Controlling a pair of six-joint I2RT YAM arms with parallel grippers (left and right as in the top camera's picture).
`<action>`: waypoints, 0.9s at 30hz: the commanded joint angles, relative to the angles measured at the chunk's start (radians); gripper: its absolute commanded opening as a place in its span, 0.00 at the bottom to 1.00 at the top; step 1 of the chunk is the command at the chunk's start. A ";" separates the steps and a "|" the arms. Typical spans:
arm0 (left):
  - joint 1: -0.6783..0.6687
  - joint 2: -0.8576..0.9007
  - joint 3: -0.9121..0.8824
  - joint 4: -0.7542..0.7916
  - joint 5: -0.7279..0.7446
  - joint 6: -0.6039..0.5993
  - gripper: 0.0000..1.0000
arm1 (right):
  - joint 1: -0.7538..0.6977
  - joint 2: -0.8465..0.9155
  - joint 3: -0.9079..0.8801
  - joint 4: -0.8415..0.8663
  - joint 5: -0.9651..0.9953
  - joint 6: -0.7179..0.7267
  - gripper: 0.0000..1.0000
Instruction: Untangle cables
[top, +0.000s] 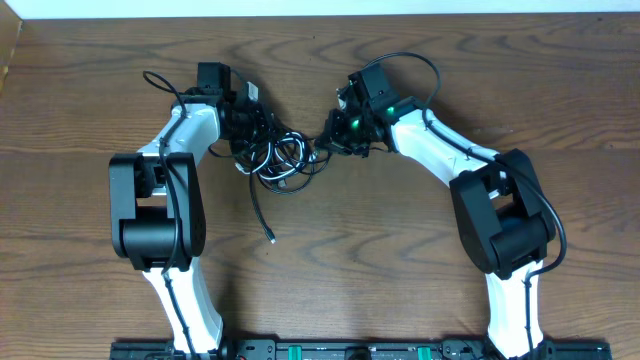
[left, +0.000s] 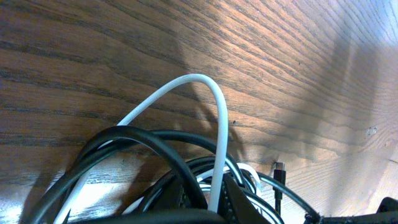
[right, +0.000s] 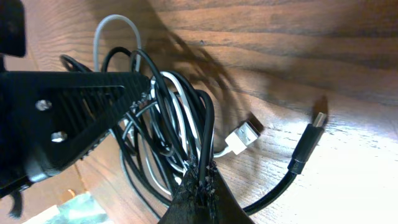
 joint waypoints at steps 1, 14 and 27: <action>0.005 0.019 0.002 -0.006 -0.006 0.001 0.17 | -0.020 0.007 -0.005 0.003 -0.047 -0.005 0.01; 0.005 0.019 0.002 -0.006 -0.006 0.001 0.17 | -0.078 0.007 -0.005 -0.029 0.174 -0.156 0.01; 0.005 0.019 0.002 -0.006 -0.006 0.001 0.17 | -0.149 0.007 -0.005 -0.214 0.531 -0.155 0.01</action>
